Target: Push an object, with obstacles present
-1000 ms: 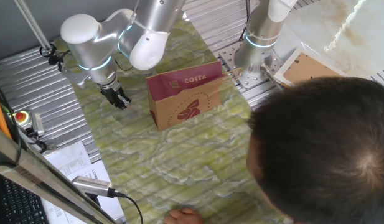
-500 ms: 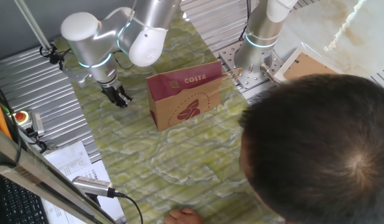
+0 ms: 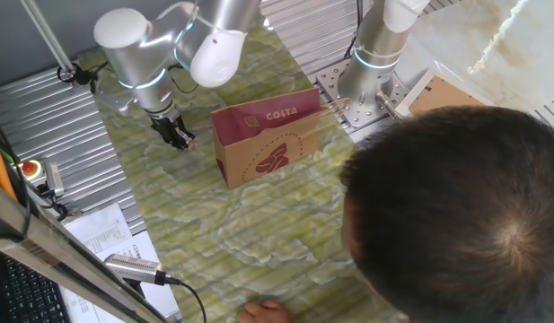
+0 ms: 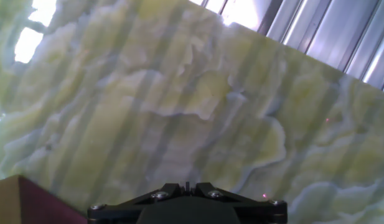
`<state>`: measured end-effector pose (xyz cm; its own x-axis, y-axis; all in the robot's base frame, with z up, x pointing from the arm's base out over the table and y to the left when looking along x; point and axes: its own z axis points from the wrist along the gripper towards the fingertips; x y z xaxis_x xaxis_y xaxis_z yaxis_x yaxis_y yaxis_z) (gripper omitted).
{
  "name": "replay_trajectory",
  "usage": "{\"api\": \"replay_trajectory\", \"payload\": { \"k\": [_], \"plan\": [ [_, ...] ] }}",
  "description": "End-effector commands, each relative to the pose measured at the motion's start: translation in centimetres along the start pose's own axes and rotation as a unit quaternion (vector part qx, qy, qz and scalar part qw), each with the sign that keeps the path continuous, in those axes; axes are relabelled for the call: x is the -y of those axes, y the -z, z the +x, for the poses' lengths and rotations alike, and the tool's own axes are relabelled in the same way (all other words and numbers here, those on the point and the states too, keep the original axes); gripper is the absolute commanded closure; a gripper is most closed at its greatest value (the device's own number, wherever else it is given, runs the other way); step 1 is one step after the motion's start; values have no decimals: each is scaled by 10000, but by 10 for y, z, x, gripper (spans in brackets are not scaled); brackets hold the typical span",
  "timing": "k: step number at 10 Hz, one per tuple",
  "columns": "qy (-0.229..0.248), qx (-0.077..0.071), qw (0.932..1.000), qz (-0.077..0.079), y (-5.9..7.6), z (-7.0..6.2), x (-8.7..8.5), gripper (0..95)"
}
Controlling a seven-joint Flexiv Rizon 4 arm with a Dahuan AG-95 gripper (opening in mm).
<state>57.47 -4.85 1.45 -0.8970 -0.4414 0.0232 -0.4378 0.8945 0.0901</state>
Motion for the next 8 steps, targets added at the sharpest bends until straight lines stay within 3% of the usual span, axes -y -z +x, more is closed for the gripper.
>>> {"api": "replay_trajectory", "payload": {
  "k": [1, 5, 8],
  "plan": [
    [13, 131, 9997, -193, 1, -3, 0, 950],
    [1, 163, 9993, -339, 6, -10, -4, 950],
    [-86, 49, 9989, -447, 5, -6, -5, 950]
  ]
}}
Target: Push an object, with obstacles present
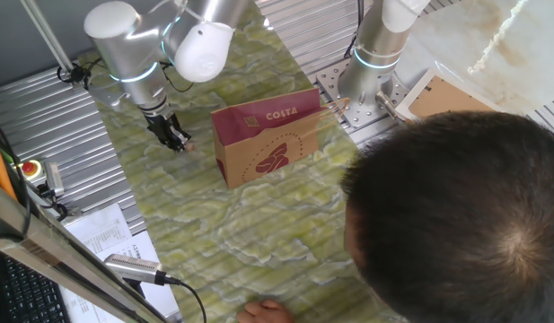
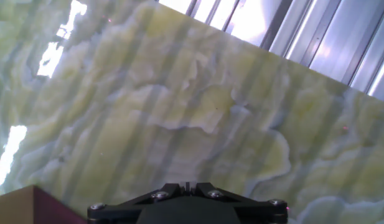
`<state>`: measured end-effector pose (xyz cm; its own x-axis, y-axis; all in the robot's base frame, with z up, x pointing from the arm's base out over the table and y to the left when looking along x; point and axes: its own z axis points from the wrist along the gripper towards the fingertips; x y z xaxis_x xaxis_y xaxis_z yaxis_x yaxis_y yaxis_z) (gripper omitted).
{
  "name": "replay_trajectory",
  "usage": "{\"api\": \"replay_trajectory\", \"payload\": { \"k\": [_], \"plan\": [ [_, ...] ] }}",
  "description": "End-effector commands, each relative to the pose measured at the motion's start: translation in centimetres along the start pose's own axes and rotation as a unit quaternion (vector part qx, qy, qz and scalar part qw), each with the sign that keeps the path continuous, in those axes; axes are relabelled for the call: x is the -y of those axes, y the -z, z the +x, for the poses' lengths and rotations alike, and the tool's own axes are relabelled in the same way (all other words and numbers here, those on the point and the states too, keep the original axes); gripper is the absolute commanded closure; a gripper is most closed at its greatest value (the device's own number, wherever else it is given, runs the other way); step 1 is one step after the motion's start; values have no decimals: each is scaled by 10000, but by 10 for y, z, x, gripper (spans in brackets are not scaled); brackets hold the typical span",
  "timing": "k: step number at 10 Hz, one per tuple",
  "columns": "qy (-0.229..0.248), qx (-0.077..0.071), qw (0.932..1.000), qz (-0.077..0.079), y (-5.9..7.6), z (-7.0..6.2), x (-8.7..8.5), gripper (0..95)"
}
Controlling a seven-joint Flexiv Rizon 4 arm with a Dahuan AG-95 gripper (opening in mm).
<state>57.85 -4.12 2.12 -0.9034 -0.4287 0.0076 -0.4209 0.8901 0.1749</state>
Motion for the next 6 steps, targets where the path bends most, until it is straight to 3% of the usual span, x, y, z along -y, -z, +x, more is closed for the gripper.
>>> {"api": "replay_trajectory", "payload": {
  "k": [1, 6],
  "plan": [
    [-19, -62, 10000, -39, -3, 4, 1, 950],
    [-16, -116, 9998, -155, -5, 11, 0, 950]
  ]
}}
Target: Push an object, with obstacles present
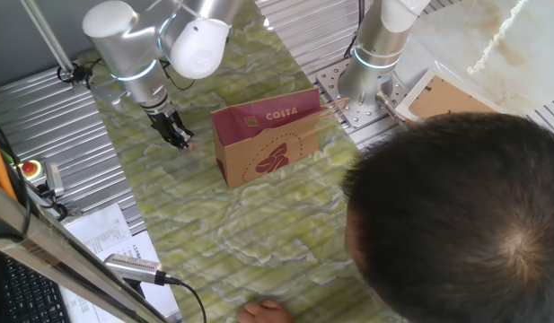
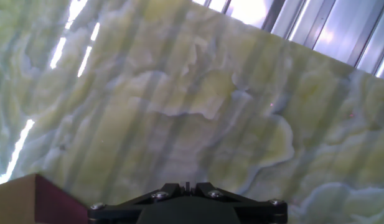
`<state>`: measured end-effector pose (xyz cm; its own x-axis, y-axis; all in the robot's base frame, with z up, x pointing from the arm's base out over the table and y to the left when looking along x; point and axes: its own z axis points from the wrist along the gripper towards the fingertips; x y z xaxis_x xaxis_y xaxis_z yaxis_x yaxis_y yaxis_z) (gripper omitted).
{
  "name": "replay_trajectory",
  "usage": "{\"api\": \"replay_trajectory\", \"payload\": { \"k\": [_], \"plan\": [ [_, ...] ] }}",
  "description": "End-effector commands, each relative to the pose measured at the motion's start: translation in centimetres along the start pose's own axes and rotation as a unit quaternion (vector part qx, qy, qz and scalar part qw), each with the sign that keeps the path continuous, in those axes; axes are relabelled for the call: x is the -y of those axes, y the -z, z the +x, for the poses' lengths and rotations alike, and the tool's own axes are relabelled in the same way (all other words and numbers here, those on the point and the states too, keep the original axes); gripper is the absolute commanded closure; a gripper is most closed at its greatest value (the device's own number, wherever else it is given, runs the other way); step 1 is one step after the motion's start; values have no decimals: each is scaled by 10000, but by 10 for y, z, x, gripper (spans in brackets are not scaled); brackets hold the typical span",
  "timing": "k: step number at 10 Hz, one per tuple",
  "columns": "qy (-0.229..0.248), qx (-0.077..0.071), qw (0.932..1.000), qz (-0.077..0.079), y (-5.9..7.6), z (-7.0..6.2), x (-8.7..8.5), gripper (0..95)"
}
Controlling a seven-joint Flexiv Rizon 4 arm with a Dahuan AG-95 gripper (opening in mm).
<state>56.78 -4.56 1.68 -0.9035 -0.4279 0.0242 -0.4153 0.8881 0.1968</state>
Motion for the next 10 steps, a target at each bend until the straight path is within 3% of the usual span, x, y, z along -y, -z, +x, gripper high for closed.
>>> {"api": "replay_trajectory", "payload": {
  "k": [1, 4, 6, 10],
  "plan": [
    [2, -68, 10000, -48, 0, 0, 0, 950],
    [-60, -163, 9998, 48, -2, 5, 0, 950],
    [-38, -336, 9994, 14, -2, 7, 1, 950],
    [24, -505, 9987, 57, -4, 16, 1, 950]
  ]
}}
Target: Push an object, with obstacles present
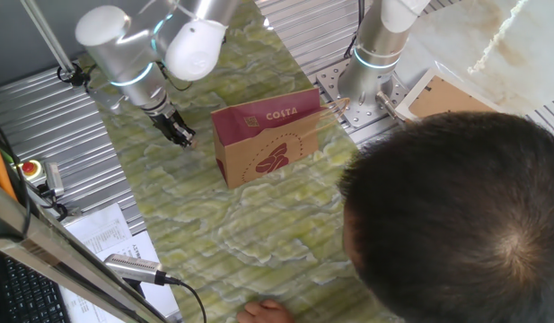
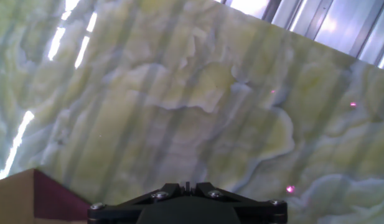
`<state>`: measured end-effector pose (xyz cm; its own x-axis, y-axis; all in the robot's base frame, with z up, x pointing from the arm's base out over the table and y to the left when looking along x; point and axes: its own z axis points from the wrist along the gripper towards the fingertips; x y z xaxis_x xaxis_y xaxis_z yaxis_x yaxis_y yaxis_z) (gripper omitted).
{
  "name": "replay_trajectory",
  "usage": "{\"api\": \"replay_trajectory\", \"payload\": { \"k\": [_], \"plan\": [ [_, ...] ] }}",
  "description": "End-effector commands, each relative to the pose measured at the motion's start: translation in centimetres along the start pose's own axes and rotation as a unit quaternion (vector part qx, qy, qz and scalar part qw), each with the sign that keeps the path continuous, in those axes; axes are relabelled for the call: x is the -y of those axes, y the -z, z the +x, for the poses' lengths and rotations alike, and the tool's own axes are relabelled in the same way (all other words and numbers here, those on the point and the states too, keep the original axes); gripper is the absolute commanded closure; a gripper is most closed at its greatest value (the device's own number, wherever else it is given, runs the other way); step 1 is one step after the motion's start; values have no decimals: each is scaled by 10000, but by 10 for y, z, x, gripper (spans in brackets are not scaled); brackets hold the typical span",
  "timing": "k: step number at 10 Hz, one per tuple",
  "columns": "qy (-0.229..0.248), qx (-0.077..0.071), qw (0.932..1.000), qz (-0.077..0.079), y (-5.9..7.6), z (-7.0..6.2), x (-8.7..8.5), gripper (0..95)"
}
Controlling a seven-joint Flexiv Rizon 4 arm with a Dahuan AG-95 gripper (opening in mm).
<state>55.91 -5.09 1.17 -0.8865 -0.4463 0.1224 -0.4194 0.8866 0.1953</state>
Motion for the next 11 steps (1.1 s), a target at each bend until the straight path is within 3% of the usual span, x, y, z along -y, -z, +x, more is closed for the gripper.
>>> {"api": "replay_trajectory", "payload": {
  "k": [1, 3, 9, 11],
  "plan": [
    [4, -5, 10000, 56, 1, 7, -1, 950],
    [-10, -24, 10000, 76, 2, 9, -2, 950],
    [-373, 269, 9988, 159, 2, 8, -2, 950],
    [-404, 293, 9986, 177, 2, 8, -2, 950]
  ]
}}
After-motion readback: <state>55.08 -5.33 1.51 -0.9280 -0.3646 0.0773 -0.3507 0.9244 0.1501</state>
